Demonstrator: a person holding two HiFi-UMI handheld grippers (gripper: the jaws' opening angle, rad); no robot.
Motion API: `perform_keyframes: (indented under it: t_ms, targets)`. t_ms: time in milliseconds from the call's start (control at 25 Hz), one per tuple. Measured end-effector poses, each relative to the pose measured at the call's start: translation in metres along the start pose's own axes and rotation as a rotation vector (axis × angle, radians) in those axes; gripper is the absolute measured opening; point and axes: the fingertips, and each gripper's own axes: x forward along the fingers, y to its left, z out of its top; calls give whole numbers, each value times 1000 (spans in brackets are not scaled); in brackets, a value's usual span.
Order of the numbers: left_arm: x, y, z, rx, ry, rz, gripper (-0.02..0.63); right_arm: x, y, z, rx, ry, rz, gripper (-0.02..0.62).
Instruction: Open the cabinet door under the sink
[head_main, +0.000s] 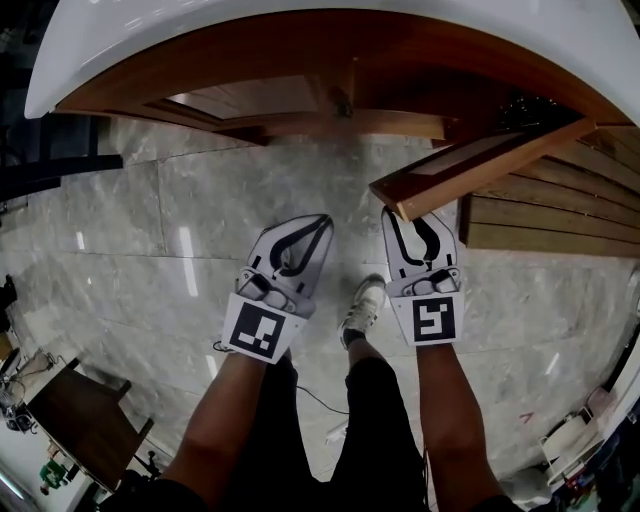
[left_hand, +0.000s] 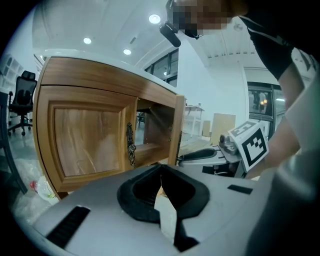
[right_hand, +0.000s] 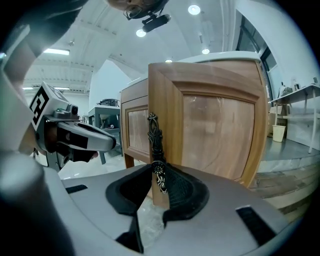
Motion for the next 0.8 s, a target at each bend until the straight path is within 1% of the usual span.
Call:
perform_keyframes:
  t_ms: [200,320,520,600,800]
  targets:
    - [-5,-17,-4,32,21,8,23,-19,0,-4,-7,-11,60,95]
    - [-6,-26,-2,25,15,21,23,-32,-2,-7,-6,-15,97,95]
    - [-6,-37,-4,43,31,24,23,-53,-5,-12,-20,-12,158,95]
    - [-4,-40,-4,37,31,26,23,-62,-6,-16,-33,-3,184,95]
    - [5,-48,-1,42,24,13,23,-89,-15,-23,-28,19,237,95]
